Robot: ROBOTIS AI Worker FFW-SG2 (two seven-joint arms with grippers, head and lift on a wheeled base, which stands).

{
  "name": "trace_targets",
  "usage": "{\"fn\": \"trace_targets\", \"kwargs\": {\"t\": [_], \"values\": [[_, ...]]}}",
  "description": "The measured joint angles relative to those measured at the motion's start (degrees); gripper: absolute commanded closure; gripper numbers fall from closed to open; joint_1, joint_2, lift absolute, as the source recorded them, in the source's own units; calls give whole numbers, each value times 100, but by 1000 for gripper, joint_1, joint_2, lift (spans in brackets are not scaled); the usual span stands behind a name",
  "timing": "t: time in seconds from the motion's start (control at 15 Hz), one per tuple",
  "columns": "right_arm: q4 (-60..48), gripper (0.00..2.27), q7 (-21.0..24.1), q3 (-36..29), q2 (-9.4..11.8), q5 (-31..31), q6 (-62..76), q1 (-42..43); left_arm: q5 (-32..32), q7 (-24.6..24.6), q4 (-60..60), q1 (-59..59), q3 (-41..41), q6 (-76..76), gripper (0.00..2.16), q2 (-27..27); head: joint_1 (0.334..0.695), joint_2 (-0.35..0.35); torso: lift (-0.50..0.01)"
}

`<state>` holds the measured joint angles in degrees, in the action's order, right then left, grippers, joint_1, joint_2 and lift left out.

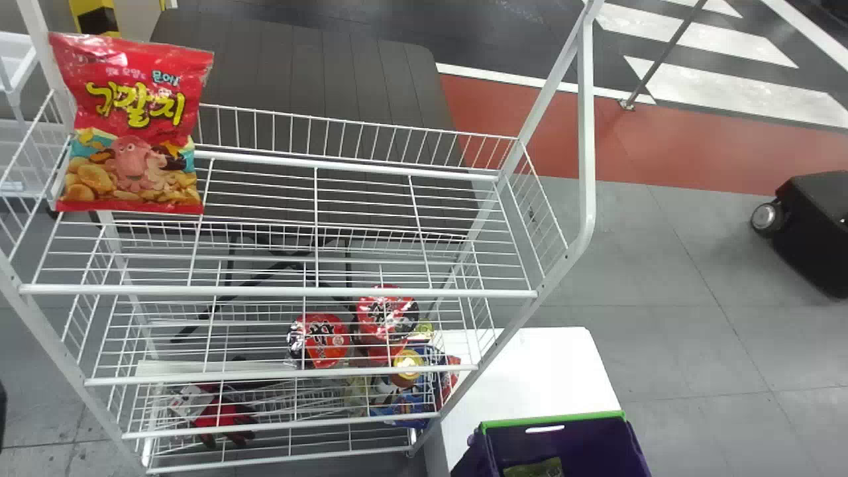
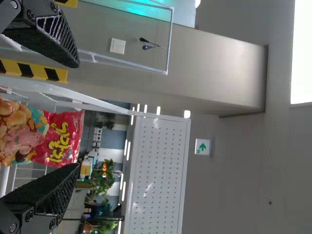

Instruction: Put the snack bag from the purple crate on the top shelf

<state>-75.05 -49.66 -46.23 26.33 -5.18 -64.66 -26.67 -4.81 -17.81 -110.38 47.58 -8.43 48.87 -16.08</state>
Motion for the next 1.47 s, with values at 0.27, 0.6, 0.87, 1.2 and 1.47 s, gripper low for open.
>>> {"fn": "trace_targets", "kwargs": {"t": [0.27, 0.6, 0.87, 1.2, 1.47], "values": [[-2, 2219, -41, -6, -24, -8, 69, -41, 90, 39, -33, 14, -16, -343, 87, 0, 695, -350, 10], [-1244, 2219, -504, -380, -303, -701, -1696, -408, 143, 68, -85, 9, -16, -746, 87, 0, 695, -350, 10], [-3717, 2216, -663, -1126, -683, -1541, -2428, -527, 172, 86, -151, 5, -36, -920, 87, 0, 695, -350, 1], [-5172, 2148, -629, -1605, -969, -2482, -2442, -377, 174, 132, -145, -42, -37, -1186, 87, 13, 695, -350, 0], [-5860, 2148, -609, -1755, -1317, -3811, -2442, -364, 182, 143, -125, -80, -70, -1261, 87, 31, 695, -348, 0]]}}
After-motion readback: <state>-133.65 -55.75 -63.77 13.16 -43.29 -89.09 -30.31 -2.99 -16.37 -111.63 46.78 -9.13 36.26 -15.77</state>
